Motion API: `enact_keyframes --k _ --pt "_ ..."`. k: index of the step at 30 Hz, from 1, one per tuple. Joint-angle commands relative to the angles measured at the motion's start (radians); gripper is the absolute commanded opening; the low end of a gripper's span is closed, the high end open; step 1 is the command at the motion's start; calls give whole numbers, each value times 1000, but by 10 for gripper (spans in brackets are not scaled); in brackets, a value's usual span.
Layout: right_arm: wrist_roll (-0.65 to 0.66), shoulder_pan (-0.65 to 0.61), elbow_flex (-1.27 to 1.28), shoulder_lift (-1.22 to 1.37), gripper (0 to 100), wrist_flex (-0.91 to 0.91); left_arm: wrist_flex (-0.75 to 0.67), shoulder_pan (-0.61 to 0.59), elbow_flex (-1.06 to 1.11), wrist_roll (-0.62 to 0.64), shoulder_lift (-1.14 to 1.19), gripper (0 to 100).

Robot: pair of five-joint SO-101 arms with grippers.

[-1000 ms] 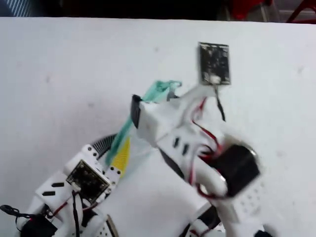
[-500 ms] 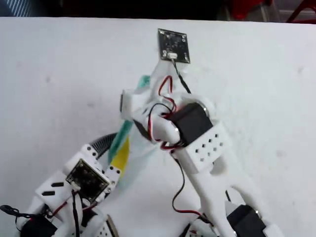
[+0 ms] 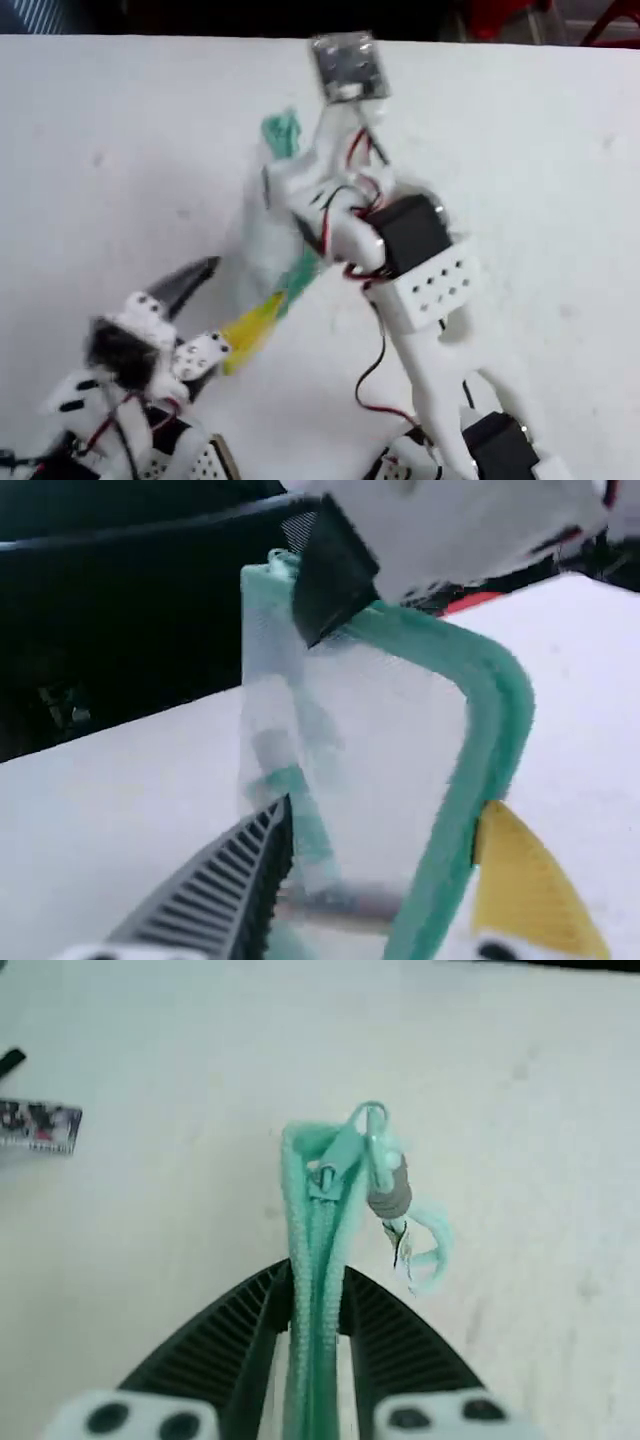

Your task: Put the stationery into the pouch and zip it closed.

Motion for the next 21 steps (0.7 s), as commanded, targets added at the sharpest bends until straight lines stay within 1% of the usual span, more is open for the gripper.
enact_keyframes --k 1,3,4,7,9,11,13,16,19,21 --pt "11 48 -41 -53 18 -105 51 -88 -126 60 4 321" --pt "9 47 -40 -44 18 -107 57 -148 -161 74 4 321" --pt "6 39 -40 -39 18 -105 54 -193 -173 100 4 320" --pt "2 1 -40 -22 18 -110 26 -367 -183 219 4 320" --pt "2 -59 -40 -4 18 -130 -2 -466 -166 296 4 320" --pt "6 -127 -44 33 18 -183 -43 -527 -126 354 4 320" --pt "6 -174 -46 64 18 -249 -86 -564 -72 381 4 320" --pt "5 -188 -46 94 18 -321 -158 -570 9 379 4 320" --pt "3 -128 -31 120 18 -294 -192 -570 38 379 4 290" --pt "3 -50 14 127 18 -251 -195 -570 40 379 4 271"
